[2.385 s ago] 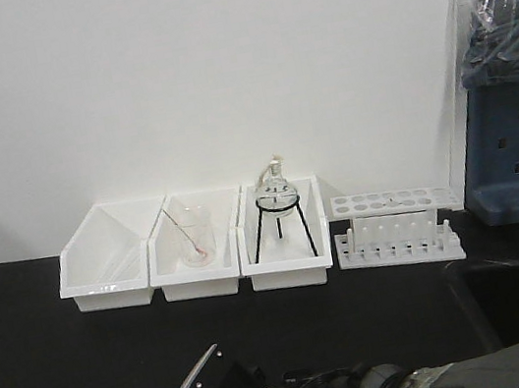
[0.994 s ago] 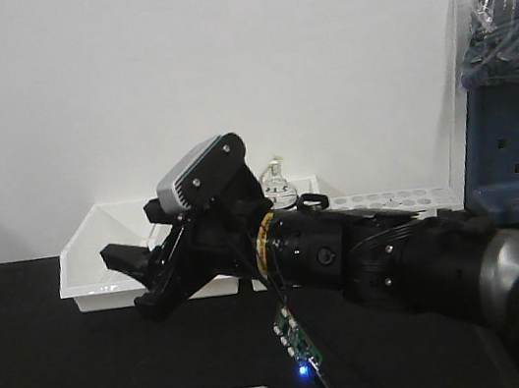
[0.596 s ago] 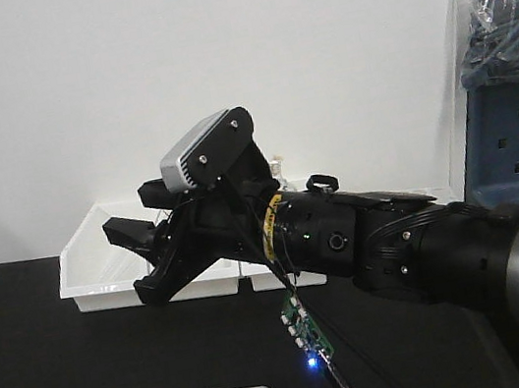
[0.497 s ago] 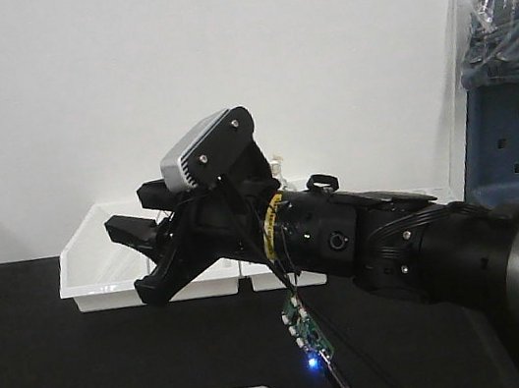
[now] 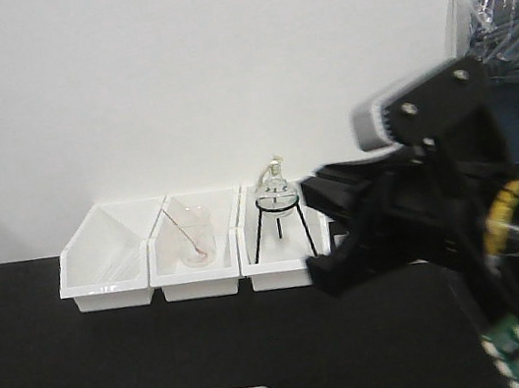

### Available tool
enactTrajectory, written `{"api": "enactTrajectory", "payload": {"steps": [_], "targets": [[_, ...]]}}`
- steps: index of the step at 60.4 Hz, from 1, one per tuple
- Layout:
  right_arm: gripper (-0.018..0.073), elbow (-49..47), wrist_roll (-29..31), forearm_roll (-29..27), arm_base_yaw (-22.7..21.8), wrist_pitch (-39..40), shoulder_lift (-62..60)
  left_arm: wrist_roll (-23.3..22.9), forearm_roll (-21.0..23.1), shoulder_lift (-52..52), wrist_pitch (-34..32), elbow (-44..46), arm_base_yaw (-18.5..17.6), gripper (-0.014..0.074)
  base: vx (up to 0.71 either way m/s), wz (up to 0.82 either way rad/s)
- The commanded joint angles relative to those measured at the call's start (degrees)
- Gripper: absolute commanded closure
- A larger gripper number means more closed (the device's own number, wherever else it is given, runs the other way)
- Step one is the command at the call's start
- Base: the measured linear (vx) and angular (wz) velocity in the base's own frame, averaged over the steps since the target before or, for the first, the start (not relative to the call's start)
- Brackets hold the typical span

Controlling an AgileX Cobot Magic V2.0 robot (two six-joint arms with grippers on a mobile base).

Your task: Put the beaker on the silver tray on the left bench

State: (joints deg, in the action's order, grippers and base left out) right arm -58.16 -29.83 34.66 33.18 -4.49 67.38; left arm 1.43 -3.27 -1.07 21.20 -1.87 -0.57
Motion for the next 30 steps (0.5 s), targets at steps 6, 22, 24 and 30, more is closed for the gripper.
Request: {"api": "enactTrajectory", "payload": {"steps": [6,22,24,30], "targets": [[0.0575,10.85,21.35,-15.23,-7.51,-6.34,-19.93,-0.07,0.16,-0.44,-4.31,-1.13,-0.31,0.0595,0.00,0.00],[0.0575,32.99,28.53,-25.62,-31.37,-8.18,-54.26,-0.07,0.16,-0.44,-4.31,-1.13,-0.31,0.0595,0.00,0.00],[0.0575,35.82,28.53,-27.77,-33.34,-9.41,-58.21,-0.07,0.16,-0.44,-4.31,-1.13,-0.31,0.0595,0.00,0.00],[0.0575,43.19,28.53,-33.66,-35.68,-11.69,-67.51,-0.07,0.16,-0.44,-4.31,-1.13,-0.31,0.0595,0.00,0.00]]}}
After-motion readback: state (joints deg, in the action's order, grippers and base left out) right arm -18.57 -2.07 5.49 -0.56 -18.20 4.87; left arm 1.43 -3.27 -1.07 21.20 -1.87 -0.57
